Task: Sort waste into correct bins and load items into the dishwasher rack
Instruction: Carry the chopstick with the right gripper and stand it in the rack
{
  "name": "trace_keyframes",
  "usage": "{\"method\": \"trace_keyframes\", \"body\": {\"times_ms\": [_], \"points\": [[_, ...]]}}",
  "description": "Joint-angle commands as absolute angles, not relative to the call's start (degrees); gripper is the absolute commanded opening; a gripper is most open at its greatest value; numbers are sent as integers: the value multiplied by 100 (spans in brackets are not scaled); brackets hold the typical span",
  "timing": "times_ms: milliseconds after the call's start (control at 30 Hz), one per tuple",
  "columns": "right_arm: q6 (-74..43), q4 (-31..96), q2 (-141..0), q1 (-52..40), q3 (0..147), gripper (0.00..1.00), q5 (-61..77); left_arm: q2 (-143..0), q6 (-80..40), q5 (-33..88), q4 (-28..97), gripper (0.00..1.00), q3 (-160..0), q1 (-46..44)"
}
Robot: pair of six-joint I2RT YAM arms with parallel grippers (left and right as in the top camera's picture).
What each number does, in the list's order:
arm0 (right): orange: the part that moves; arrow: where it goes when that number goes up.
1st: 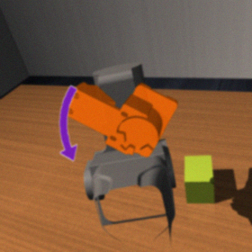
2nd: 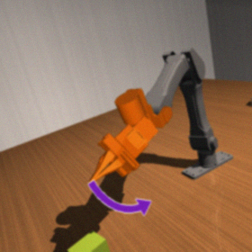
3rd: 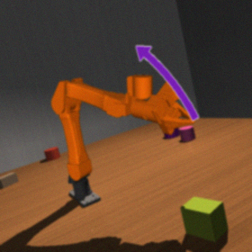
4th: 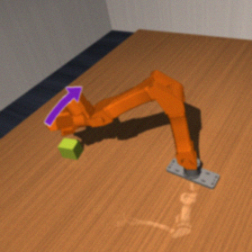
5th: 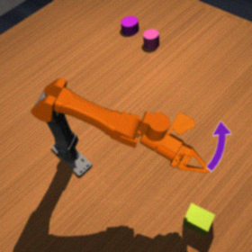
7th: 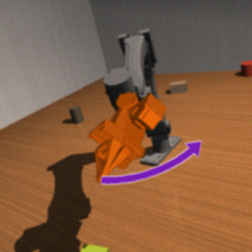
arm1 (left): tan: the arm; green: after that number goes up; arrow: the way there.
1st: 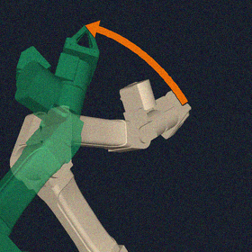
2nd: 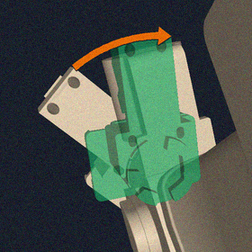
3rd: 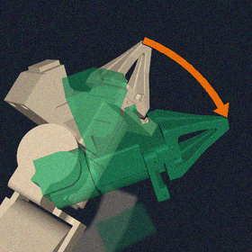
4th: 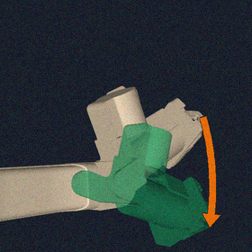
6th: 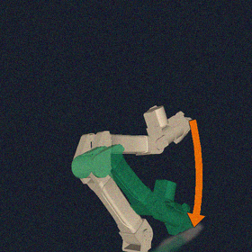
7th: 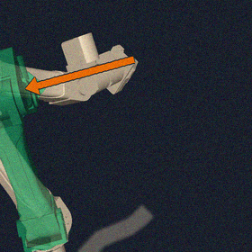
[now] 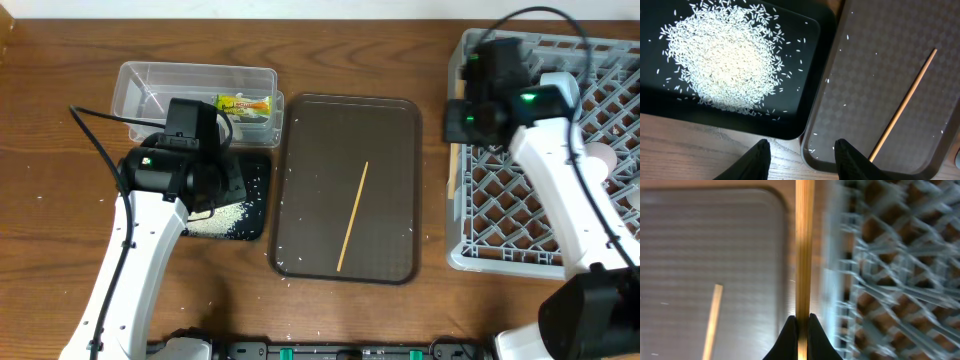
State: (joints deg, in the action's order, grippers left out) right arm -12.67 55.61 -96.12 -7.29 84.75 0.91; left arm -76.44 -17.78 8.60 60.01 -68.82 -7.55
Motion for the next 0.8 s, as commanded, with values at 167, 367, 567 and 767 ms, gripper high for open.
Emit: {"method": "trace_keyframes", "body": {"times_ms": [167,367,567,767], "points": [[-718,5662,-10130,-209,8197,1,84,-7673,-1782,808,6016,45,-6847,-731],[-720,5645,-10339,-207,8158,8,67,-7673,-1782,808,6029,45,-6847,-731],[-738,5819,-10136,-246,8525,50,200,-7673,-1782,808,6038,45,-6847,-731],[-1028,5863,-9959,-740,8954,52,701,-7673,-1782,808,6014,45,-6847,-731]]}}
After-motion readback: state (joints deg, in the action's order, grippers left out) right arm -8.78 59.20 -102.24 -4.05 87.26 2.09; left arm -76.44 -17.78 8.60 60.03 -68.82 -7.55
